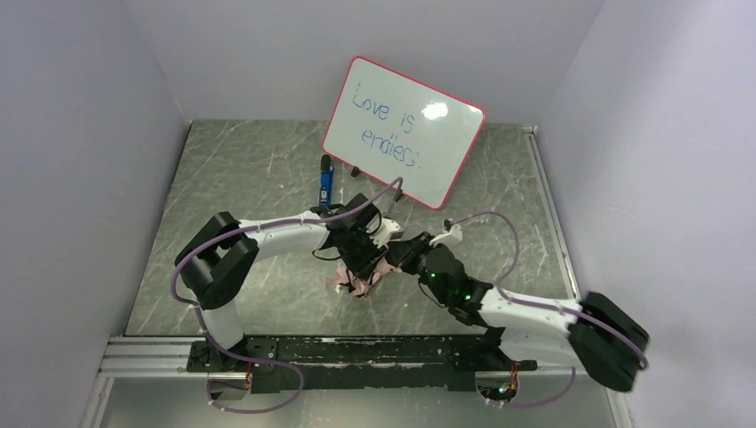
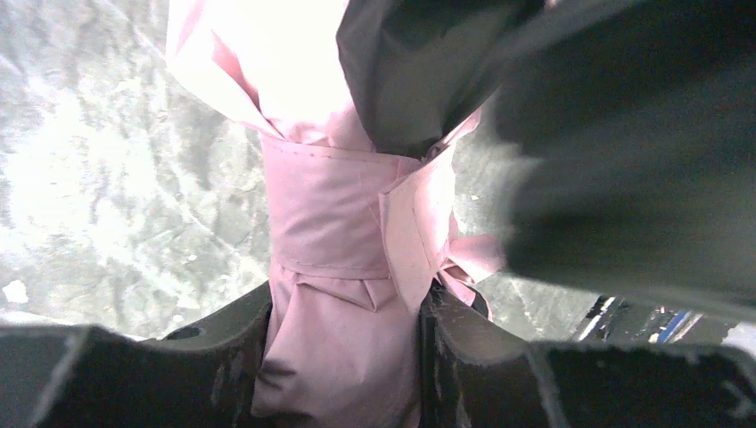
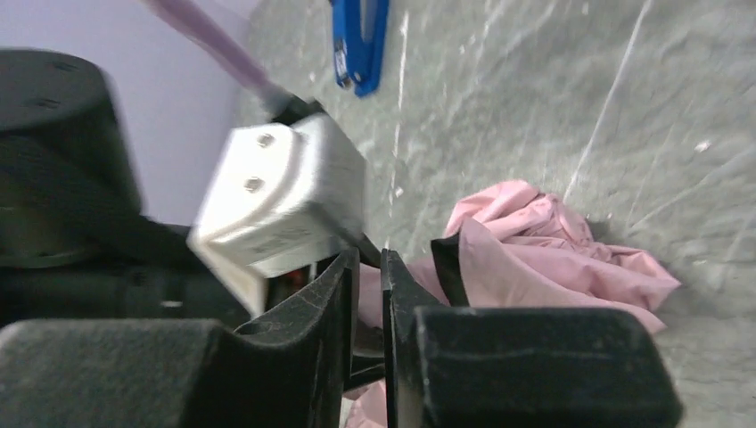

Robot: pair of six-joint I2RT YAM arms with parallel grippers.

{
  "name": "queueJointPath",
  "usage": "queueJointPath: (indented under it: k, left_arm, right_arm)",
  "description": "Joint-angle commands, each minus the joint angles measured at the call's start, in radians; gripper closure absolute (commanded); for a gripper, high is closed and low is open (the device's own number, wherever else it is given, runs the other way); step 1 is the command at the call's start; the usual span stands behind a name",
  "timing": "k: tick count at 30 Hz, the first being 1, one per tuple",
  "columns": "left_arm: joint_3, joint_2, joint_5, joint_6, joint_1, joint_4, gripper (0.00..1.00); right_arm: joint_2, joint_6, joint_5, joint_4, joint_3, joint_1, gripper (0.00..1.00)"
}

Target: Put away the umbrella

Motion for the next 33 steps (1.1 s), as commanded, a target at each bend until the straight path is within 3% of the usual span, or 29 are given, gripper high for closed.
queueJointPath:
  k: [1,3,5,7,9,11,14,20,24,29,33]
  left_arm:
    - [0.067,-0.008,-0.067,0.049,0.004,-0.059,0.94]
    - [0.073,-0.013,-0.076,0.056,0.008,-0.062,0.85]
    - [0.078,-0.023,-0.078,0.061,0.010,-0.059,0.78]
    - [0.086,-0.028,-0.078,0.063,0.013,-0.056,0.68]
    - [0.106,-0.030,-0.079,0.066,0.015,-0.059,0.50]
    - [0.125,-0.032,-0.082,0.069,0.018,-0.065,0.41]
    - [0.154,-0.035,-0.088,0.076,0.024,-0.078,0.24]
    - [0.191,-0.074,-0.107,0.079,0.047,-0.099,0.22]
    - [0.173,-0.189,-0.172,0.028,0.067,-0.045,0.21]
    - [0.091,-0.392,-0.397,-0.088,0.075,0.026,0.19]
    - [0.026,-0.583,-0.603,-0.234,0.074,-0.014,0.18]
  right_arm:
    - [-0.233,-0.062,0.144,-0.557,0.060,0.001,0.80]
    - [-0.316,-0.007,0.178,-0.773,0.070,0.001,0.79]
    - [-0.394,0.022,0.189,-0.884,0.074,0.001,0.77]
    - [-0.465,0.037,0.200,-0.960,0.080,0.001,0.76]
    - [-0.518,0.043,0.216,-1.019,0.096,0.001,0.74]
    - [-0.546,0.029,0.229,-1.064,0.120,0.001,0.71]
    - [-0.546,-0.022,0.233,-1.108,0.169,0.001,0.59]
    - [-0.465,-0.171,0.182,-1.168,0.286,0.001,0.43]
    - [-0.438,-0.251,0.165,-1.170,0.342,0.001,0.27]
    - [-0.472,-0.323,0.171,-1.155,0.379,0.000,0.01]
    - [-0.525,-0.338,0.198,-1.171,0.415,0.001,0.00]
